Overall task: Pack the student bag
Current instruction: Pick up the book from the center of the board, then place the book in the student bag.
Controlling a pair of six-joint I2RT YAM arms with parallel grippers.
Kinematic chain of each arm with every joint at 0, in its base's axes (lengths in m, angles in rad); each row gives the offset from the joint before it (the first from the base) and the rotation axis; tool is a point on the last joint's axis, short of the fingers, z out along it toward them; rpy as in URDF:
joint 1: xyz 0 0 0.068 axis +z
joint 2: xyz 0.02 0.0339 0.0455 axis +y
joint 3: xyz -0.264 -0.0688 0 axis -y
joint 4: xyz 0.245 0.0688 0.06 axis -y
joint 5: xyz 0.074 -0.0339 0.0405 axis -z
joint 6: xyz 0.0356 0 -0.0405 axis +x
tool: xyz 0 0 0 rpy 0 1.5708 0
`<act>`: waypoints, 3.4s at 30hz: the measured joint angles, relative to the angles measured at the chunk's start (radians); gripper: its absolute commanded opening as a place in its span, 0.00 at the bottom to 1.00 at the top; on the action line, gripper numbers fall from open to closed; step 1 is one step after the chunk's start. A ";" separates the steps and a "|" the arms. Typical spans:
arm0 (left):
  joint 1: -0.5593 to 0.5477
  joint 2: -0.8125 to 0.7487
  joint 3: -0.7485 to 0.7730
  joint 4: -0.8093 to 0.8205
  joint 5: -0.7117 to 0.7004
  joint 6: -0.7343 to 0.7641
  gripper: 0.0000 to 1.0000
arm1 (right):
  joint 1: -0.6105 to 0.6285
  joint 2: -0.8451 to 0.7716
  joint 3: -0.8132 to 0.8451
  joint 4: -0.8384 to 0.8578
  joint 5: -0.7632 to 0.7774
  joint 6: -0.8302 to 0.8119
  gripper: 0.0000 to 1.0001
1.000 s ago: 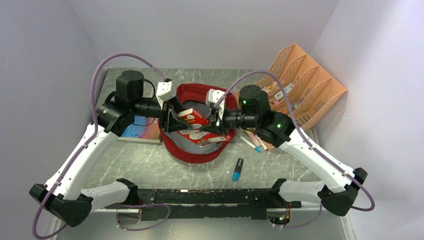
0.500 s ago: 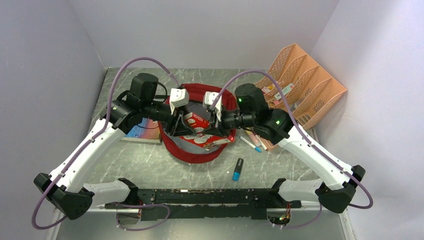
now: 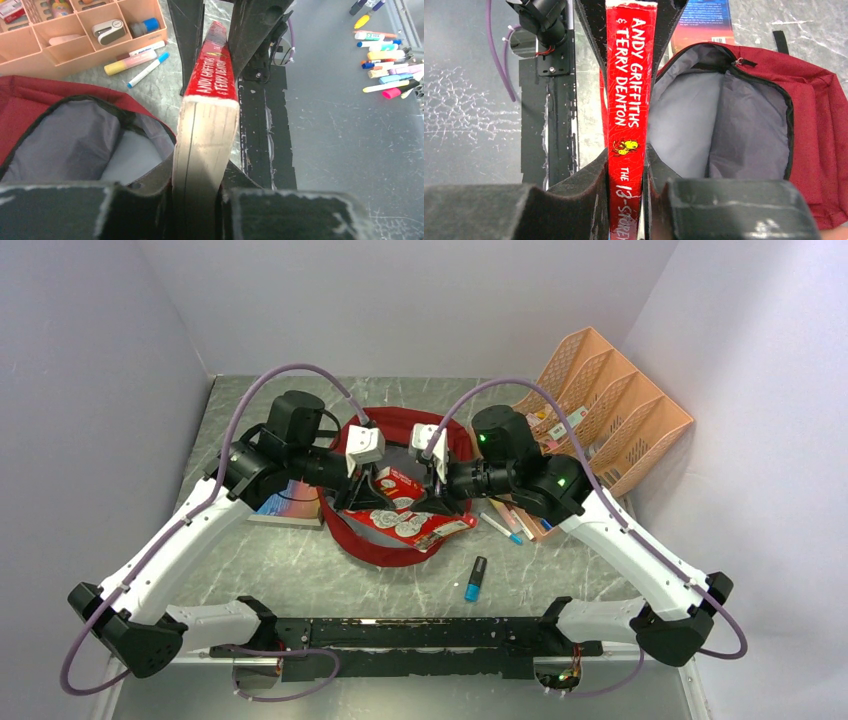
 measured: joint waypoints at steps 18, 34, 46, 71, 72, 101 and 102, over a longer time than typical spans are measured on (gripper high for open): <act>-0.011 -0.036 -0.114 0.084 -0.305 -0.187 0.05 | -0.002 -0.195 -0.194 0.234 0.097 0.040 0.63; 0.082 -0.280 -0.123 0.184 -1.204 -0.497 0.05 | -0.002 -0.148 -0.472 0.563 0.370 0.118 0.58; 0.082 -0.377 -0.182 0.135 -1.401 -0.611 0.05 | 0.007 0.314 -0.394 0.607 0.475 -0.043 0.60; 0.082 -0.467 -0.254 0.074 -1.428 -0.712 0.05 | 0.063 0.713 -0.229 0.730 0.734 -0.292 0.73; 0.082 -0.467 -0.254 0.074 -1.428 -0.712 0.05 | 0.066 0.713 -0.229 0.733 0.738 -0.298 0.73; 0.082 -0.495 -0.254 0.024 -1.435 -0.730 0.05 | 0.103 0.772 -0.288 0.981 0.939 -0.439 0.00; 0.082 -0.495 -0.254 0.022 -1.432 -0.739 0.05 | 0.100 0.761 -0.279 0.959 0.922 -0.421 0.00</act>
